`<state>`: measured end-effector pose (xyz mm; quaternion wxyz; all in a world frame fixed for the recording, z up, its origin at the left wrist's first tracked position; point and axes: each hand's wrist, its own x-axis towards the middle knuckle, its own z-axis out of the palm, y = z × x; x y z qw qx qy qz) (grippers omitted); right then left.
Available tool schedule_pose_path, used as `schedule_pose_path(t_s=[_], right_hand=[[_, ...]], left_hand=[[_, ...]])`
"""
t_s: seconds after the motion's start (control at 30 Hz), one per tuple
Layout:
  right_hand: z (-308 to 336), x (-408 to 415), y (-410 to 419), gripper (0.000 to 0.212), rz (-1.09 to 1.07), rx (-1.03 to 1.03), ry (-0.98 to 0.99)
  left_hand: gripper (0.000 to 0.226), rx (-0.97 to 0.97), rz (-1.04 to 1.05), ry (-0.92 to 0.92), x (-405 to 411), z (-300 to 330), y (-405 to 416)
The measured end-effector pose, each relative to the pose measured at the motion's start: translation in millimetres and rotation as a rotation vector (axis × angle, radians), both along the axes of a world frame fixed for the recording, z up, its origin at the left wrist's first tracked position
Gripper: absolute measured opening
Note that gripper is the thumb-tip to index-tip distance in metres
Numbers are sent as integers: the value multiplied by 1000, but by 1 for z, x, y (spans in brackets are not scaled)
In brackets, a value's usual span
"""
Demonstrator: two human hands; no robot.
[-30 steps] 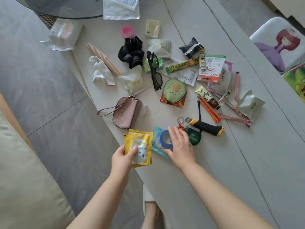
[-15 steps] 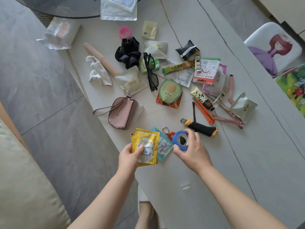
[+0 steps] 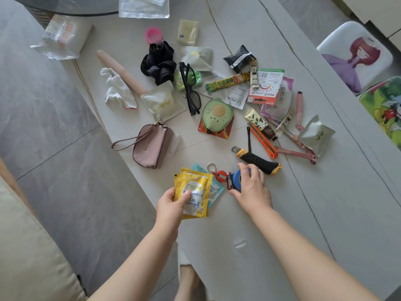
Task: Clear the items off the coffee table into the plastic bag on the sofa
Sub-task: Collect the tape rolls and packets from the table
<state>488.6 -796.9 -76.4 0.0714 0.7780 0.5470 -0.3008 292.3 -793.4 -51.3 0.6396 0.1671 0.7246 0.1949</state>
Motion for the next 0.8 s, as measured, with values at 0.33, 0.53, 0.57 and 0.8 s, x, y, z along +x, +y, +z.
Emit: schedule_pose_path(t_s=[0.33,0.53,0.57,0.8], right_hand=[[30,15,-31,51,-29,-1,238],[79,15,-56,51,111,-38,331],[89,12,-58,51,122,-30,338],[149,-22,-68,53,268,47,357]], left_hand=[[17,8,4,20,8,27,-14],[15,28,43,25,9,70,-36],[14,36,53,29,6,79,-40],[15,98,184,64,-22,139,-80]])
